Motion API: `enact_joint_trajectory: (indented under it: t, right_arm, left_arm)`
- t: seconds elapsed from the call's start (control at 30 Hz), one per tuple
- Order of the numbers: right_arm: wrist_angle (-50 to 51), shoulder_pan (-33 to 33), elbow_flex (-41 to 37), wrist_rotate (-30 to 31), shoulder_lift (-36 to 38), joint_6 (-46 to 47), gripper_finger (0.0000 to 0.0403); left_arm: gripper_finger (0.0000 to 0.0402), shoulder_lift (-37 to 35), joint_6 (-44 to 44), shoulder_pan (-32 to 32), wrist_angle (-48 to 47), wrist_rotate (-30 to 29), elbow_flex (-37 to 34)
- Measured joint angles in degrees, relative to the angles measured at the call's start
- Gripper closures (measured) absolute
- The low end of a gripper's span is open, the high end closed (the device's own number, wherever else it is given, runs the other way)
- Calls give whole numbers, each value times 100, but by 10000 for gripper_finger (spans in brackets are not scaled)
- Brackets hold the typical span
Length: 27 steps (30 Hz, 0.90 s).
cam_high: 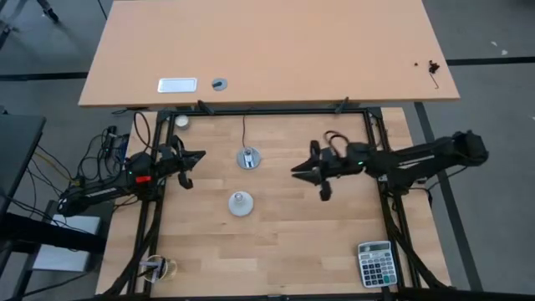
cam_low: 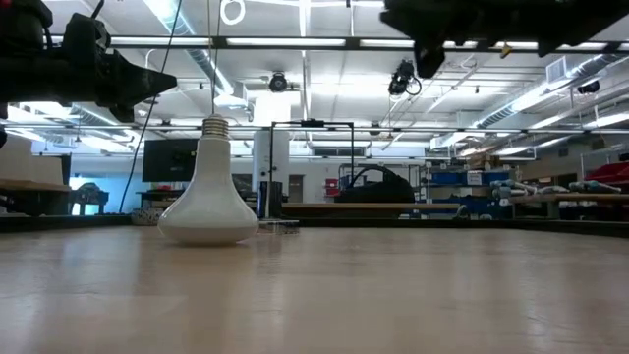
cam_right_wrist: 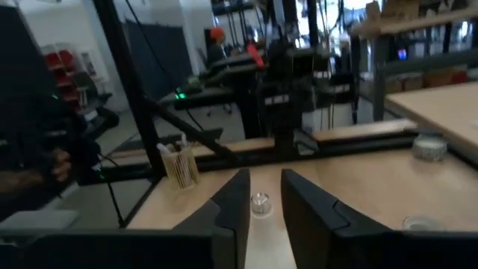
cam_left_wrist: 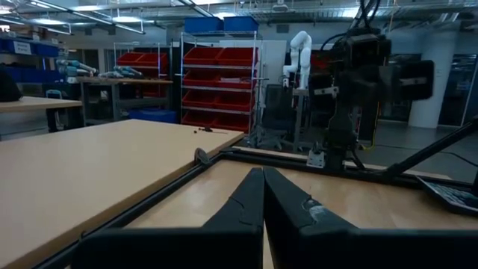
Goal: Screw lightbulb
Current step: Insert the white light bulb into the silver lamp
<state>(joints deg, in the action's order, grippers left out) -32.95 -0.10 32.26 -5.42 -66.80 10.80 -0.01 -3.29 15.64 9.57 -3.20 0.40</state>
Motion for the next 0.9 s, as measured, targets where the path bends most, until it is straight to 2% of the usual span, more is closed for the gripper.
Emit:
enact_joint_trajectory:
  t: [0.3, 0.6, 0.9]
  right_arm:
    - [3, 283, 861, 389, -1573, 17, 253]
    - [44, 306, 1901, 408, -3003, 19, 202]
    - [384, 403, 2781, 405, -3957, -26, 147]
  left_arm:
    - [396, 4, 0, 0, 170, 0, 0]
    - [396, 0, -35, 0, 592, 0, 0]
    - [396, 2, -170, 0, 731, 128, 0]
